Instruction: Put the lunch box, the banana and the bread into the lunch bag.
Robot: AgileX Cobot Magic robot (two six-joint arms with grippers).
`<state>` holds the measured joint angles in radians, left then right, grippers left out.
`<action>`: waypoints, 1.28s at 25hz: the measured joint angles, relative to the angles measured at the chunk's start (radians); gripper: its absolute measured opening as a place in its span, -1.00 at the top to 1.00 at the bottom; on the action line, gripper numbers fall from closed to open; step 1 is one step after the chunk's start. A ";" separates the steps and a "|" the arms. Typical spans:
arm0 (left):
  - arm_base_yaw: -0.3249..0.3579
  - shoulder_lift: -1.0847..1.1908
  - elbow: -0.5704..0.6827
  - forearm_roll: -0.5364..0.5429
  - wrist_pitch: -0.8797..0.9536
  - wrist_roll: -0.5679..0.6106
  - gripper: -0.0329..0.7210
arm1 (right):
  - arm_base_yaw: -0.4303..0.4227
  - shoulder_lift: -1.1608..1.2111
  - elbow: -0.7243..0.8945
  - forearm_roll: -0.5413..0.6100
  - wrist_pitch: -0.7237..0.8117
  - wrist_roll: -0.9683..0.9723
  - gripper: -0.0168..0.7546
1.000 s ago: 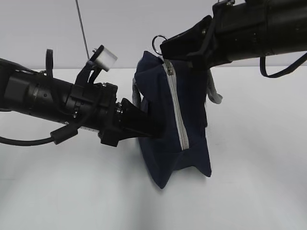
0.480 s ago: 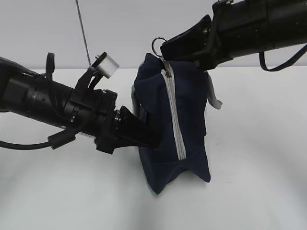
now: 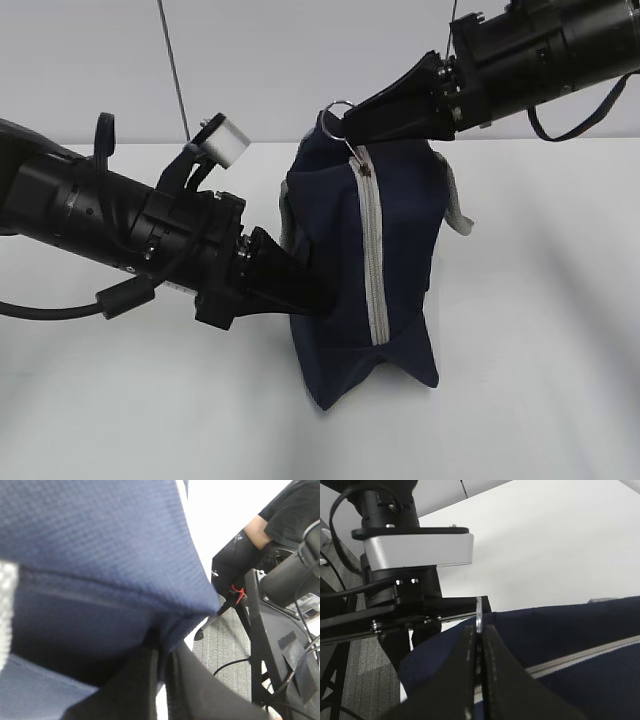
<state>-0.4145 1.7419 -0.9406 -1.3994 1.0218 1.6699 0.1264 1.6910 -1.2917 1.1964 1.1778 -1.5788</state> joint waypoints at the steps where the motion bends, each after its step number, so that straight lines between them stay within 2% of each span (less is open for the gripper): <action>1: 0.000 0.000 0.000 0.000 0.005 0.000 0.90 | 0.000 0.014 -0.012 0.000 0.001 0.003 1.00; 14: -0.046 -0.001 -0.007 0.074 0.006 -0.016 0.90 | 0.000 0.082 -0.114 -0.033 -0.064 0.084 1.00; 21: -0.047 -0.001 -0.010 0.114 0.002 -0.045 0.90 | 0.000 0.099 -0.135 -0.038 -0.139 0.093 1.00; 32: -0.047 -0.001 -0.015 0.131 0.002 -0.057 0.91 | 0.000 0.169 -0.218 -0.053 -0.173 0.098 1.00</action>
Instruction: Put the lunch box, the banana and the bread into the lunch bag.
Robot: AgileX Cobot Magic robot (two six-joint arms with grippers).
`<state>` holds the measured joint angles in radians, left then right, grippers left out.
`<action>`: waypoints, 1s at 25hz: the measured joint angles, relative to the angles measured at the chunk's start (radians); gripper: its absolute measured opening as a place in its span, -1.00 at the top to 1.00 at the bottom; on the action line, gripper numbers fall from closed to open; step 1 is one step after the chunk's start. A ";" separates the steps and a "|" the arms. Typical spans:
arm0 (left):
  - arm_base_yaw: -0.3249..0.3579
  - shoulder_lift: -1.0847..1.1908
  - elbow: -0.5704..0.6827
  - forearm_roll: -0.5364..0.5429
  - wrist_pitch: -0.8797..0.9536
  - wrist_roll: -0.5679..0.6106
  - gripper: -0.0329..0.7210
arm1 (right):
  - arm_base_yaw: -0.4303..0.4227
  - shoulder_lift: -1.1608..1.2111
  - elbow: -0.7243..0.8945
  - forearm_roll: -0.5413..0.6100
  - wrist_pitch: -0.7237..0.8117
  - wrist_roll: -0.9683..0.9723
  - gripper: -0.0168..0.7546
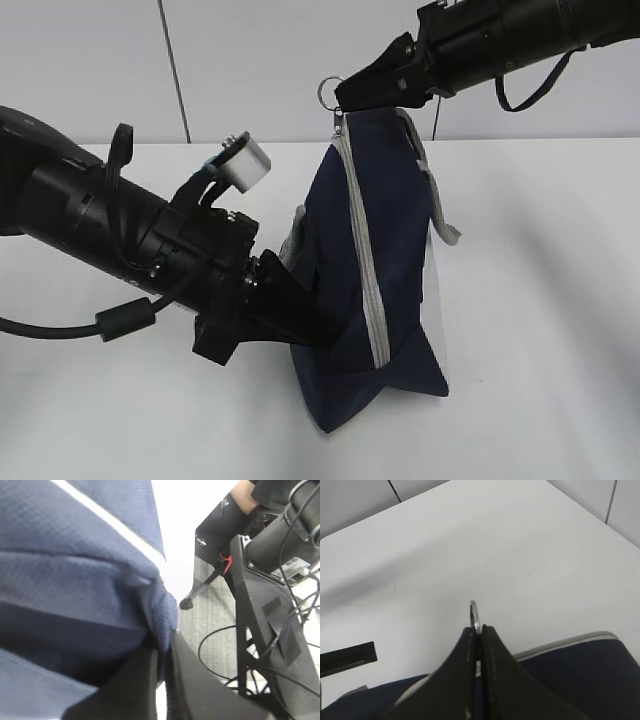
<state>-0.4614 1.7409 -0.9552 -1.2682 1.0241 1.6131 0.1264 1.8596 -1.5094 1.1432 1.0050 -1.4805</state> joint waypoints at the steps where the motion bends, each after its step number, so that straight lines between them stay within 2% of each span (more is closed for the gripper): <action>1: 0.000 0.000 -0.001 0.001 0.000 -0.002 0.91 | 0.002 0.000 -0.001 -0.002 -0.007 0.001 1.00; 6: 0.000 0.000 -0.001 0.009 0.003 -0.032 0.91 | 0.002 0.000 -0.001 -0.004 0.004 0.002 1.00; 10: 0.012 0.000 0.003 -0.018 0.003 -0.156 0.87 | 0.000 0.000 -0.014 0.010 0.089 -0.009 1.00; 12: 0.036 0.000 0.008 -0.058 0.005 -0.215 0.73 | -0.002 0.000 -0.014 0.017 0.148 -0.023 1.00; 16: 0.110 0.000 0.008 -0.142 0.032 -0.316 -0.01 | -0.002 0.000 -0.026 -0.016 0.187 -0.030 1.00; 18: 0.153 0.000 0.008 -0.173 0.069 -0.350 -0.29 | -0.002 0.000 -0.037 -0.045 0.191 -0.024 1.00; 21: 0.194 0.000 0.008 -0.215 0.119 -0.383 -0.42 | -0.002 0.000 -0.044 -0.068 0.194 -0.020 1.00; 25: 0.204 -0.011 0.008 -0.222 0.127 -0.431 -0.45 | -0.002 0.000 -0.044 -0.072 0.194 -0.018 1.00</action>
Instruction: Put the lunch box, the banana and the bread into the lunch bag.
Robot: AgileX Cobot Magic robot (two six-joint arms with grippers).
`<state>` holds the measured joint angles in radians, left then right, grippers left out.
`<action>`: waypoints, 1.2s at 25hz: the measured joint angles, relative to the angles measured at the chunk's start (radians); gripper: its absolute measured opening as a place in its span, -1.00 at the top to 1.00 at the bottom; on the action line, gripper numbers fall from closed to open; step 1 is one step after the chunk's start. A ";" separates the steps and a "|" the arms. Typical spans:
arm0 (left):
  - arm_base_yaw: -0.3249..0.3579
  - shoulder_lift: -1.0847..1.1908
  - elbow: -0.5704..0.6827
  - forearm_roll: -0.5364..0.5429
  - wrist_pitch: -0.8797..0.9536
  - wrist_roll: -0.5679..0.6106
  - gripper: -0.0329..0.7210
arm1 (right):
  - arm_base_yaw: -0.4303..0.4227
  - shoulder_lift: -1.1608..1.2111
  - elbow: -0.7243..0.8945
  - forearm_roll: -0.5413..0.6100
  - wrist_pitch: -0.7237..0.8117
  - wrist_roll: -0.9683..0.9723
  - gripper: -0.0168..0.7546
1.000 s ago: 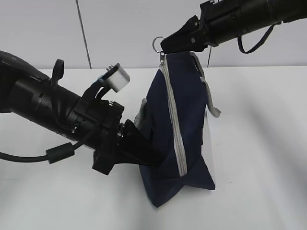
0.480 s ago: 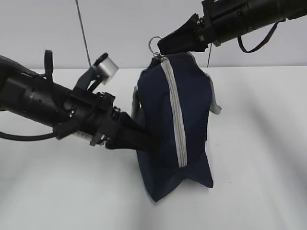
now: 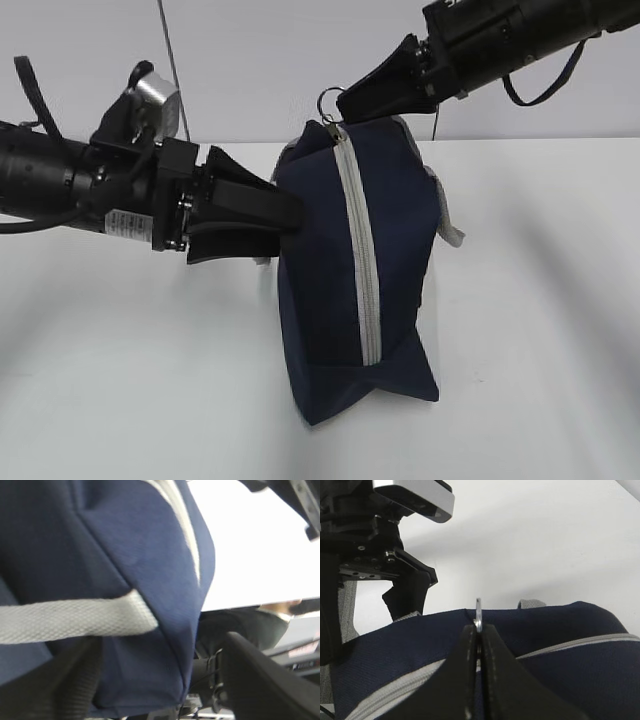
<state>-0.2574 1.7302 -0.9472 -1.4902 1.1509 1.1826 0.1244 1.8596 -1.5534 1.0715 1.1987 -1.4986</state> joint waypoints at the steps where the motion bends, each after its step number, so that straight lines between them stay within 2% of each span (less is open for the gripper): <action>1: 0.001 -0.009 0.000 -0.001 0.004 -0.012 -0.45 | 0.000 0.000 0.000 0.000 0.000 0.000 1.00; 6: 0.006 -0.028 0.000 -0.007 0.003 -0.154 -0.44 | 0.000 0.000 0.000 0.000 0.000 0.003 1.00; 11: 0.006 -0.028 -0.024 -0.004 -0.026 -0.255 -0.24 | 0.000 0.000 0.000 0.000 0.000 0.007 1.00; 16: 0.003 -0.028 -0.085 0.029 -0.066 -0.345 -0.13 | 0.000 0.000 0.000 0.000 0.000 0.013 1.00; 25: -0.060 -0.028 -0.109 0.062 -0.098 -0.380 0.01 | 0.000 0.000 0.000 0.000 0.000 0.023 1.00; 30: -0.064 -0.028 -0.109 0.096 -0.132 -0.414 0.04 | 0.000 0.000 0.000 0.000 0.000 0.029 1.00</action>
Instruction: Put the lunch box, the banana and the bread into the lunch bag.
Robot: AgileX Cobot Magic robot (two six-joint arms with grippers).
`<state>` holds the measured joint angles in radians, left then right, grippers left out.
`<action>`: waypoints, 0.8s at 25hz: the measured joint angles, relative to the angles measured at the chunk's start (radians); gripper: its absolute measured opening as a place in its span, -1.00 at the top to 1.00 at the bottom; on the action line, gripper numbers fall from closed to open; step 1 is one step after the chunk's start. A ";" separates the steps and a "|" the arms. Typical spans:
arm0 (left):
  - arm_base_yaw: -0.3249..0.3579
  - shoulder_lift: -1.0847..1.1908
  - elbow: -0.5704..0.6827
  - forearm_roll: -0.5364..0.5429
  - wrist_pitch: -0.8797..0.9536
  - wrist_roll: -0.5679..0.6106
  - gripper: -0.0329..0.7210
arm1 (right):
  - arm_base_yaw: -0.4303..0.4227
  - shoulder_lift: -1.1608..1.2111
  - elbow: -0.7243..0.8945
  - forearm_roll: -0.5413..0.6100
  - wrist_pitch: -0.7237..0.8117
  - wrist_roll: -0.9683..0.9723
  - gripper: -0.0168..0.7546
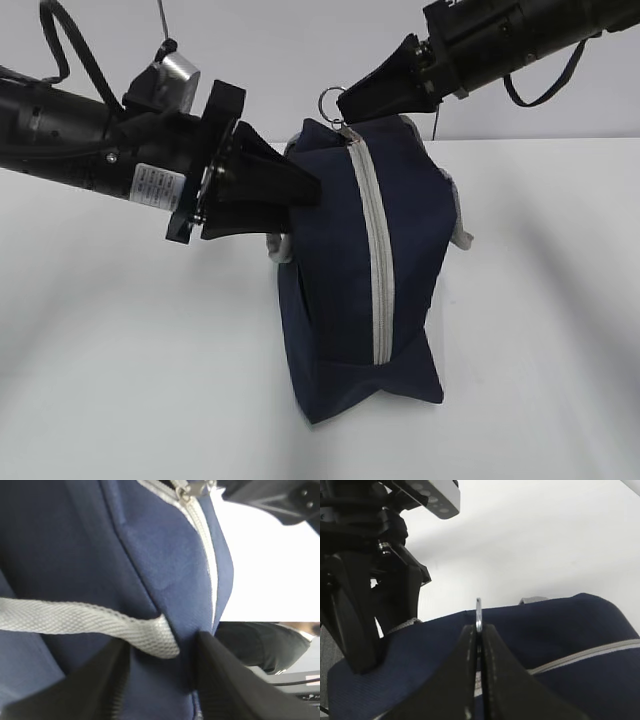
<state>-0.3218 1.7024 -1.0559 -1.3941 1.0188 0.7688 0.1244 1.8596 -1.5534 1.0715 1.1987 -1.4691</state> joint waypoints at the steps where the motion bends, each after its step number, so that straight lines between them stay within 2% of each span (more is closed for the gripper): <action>1: 0.000 0.000 0.000 0.008 0.000 -0.001 0.08 | 0.000 0.000 0.000 0.000 0.000 0.002 1.00; 2: 0.000 0.000 0.000 0.012 0.000 -0.001 0.17 | 0.000 0.000 0.000 0.000 0.000 0.002 1.00; 6: 0.000 0.000 0.000 0.024 -0.003 -0.003 0.79 | 0.000 0.000 0.000 0.000 0.000 0.006 1.00; 7: 0.000 0.000 0.000 0.026 -0.006 -0.003 0.85 | 0.000 0.000 0.000 0.000 0.000 0.006 1.00; 12: 0.000 0.000 0.000 0.030 -0.007 -0.003 0.89 | 0.000 0.024 -0.001 0.013 -0.006 0.019 1.00; 20: 0.000 0.000 -0.001 0.067 0.005 0.000 0.89 | 0.000 0.055 -0.015 0.040 -0.169 0.029 1.00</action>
<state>-0.3218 1.7024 -1.0566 -1.3267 1.0236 0.7689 0.1244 1.9146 -1.5686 1.1113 1.0292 -1.4406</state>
